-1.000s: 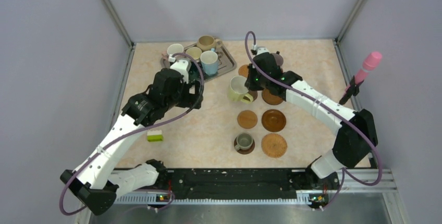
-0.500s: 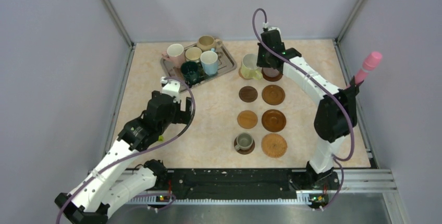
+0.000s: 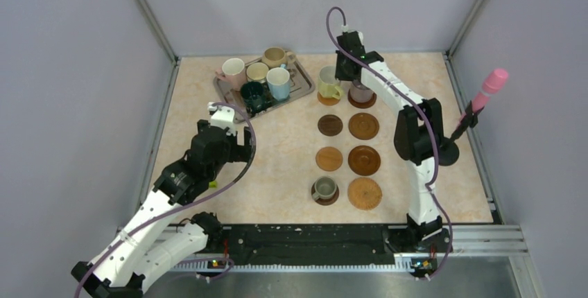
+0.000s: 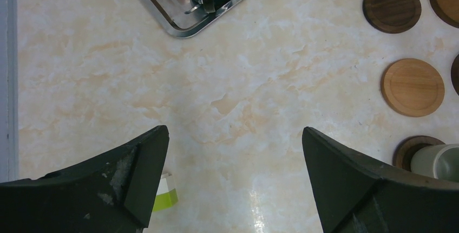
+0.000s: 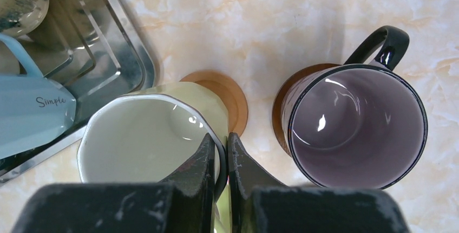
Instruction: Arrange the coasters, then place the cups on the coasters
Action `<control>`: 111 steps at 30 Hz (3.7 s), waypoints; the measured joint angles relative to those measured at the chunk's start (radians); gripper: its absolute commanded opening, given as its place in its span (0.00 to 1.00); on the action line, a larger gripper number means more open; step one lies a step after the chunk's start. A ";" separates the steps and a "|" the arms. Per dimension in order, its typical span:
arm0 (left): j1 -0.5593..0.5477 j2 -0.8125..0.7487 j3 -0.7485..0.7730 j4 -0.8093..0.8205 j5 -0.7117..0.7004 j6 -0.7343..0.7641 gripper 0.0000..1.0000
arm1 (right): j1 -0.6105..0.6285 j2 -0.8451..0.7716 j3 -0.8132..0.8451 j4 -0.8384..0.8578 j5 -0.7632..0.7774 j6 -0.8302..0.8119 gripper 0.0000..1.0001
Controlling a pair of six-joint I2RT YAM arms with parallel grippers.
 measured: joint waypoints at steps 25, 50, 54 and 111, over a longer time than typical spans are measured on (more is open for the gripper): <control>0.000 -0.006 -0.002 0.006 -0.002 0.000 0.99 | -0.007 0.063 0.058 -0.051 0.021 -0.025 0.17; 0.000 -0.007 -0.003 0.006 -0.043 -0.002 0.99 | 0.003 0.058 0.203 -0.045 -0.071 0.037 0.55; 0.000 -0.007 -0.003 0.005 -0.063 -0.002 0.99 | 0.033 0.058 0.211 -0.046 -0.084 0.085 0.56; 0.000 -0.071 -0.003 0.006 -0.136 -0.006 0.99 | 0.190 0.304 0.327 0.110 -0.167 0.311 0.21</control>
